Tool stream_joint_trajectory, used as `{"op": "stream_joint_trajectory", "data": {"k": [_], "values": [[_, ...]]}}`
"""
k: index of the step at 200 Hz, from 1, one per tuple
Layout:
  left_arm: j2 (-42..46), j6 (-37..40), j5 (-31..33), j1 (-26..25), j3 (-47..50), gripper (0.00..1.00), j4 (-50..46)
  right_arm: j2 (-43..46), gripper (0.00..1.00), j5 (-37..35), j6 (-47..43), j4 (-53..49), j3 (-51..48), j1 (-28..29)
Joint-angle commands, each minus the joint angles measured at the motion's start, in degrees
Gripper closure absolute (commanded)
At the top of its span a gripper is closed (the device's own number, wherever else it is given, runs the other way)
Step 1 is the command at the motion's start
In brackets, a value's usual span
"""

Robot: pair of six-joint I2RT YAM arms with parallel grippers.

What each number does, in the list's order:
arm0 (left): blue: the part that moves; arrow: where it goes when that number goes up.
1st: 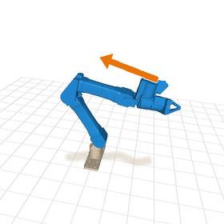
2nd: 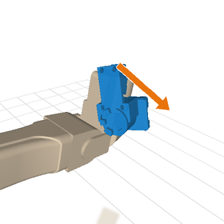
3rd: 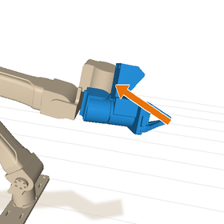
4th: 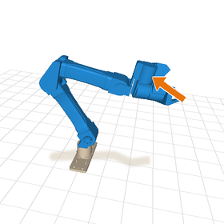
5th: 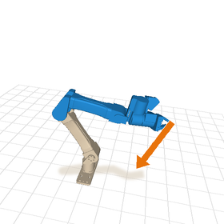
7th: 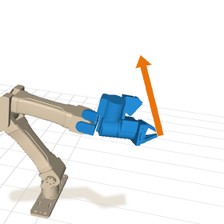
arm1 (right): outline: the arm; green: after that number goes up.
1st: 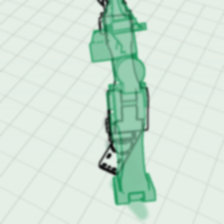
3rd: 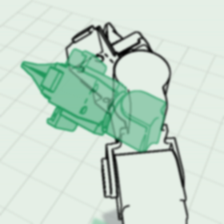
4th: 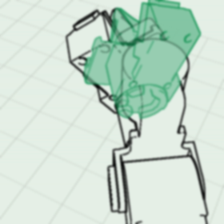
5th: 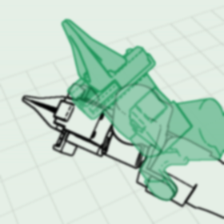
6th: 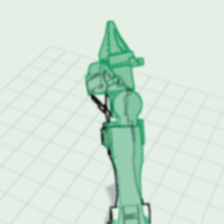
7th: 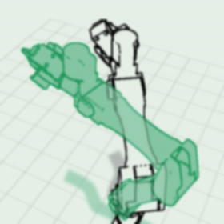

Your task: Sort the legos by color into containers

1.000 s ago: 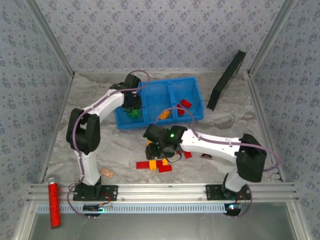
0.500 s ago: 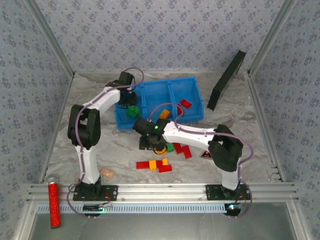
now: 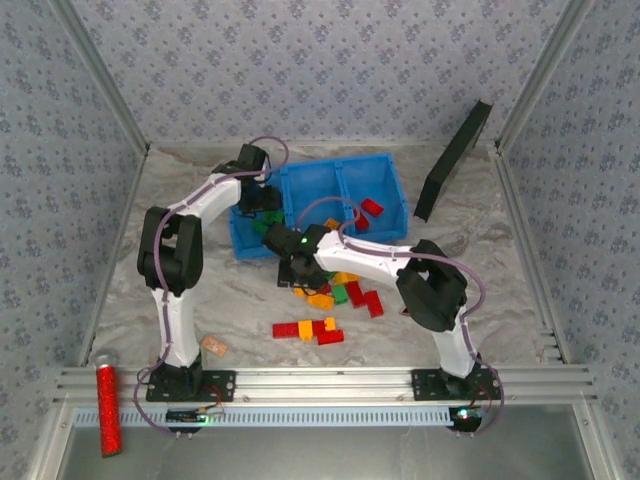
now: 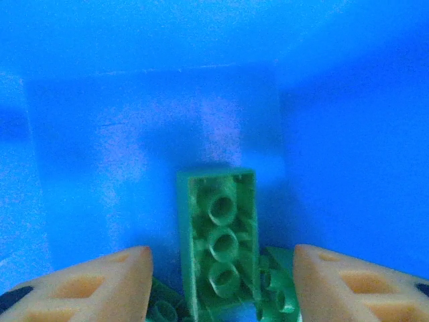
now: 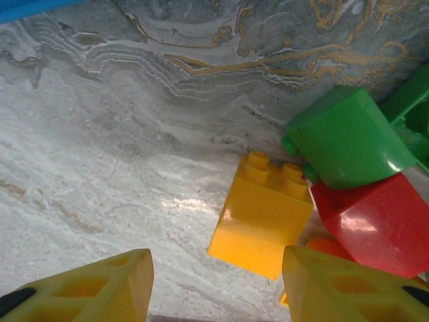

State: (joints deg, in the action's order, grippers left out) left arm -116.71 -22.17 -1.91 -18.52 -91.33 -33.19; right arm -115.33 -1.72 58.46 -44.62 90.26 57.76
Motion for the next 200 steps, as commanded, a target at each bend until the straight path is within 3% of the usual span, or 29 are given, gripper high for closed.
{"op": "stream_joint_trajectory", "data": {"k": [1, 130, 169, 200], "values": [[0.4, 0.6, -1.9, -0.1, -1.0, 0.37, -0.9, -1.8, 0.45, -0.6, -1.3, -2.7, 1.3, 0.1], [11.4, 1.9, -4.2, -0.2, 0.7, 0.33, -3.7, -5.2, 0.46, -2.9, -2.1, -5.7, 1.6, -0.5], [16.3, 2.0, -6.1, -0.3, 2.7, 0.32, -4.8, -7.3, 0.43, -4.6, -2.3, -7.6, 2.6, -1.0], [20.2, 2.8, -6.0, -0.2, 5.3, 0.32, -5.3, -8.3, 0.49, -5.1, -2.7, -6.1, 2.6, -1.4]]}}
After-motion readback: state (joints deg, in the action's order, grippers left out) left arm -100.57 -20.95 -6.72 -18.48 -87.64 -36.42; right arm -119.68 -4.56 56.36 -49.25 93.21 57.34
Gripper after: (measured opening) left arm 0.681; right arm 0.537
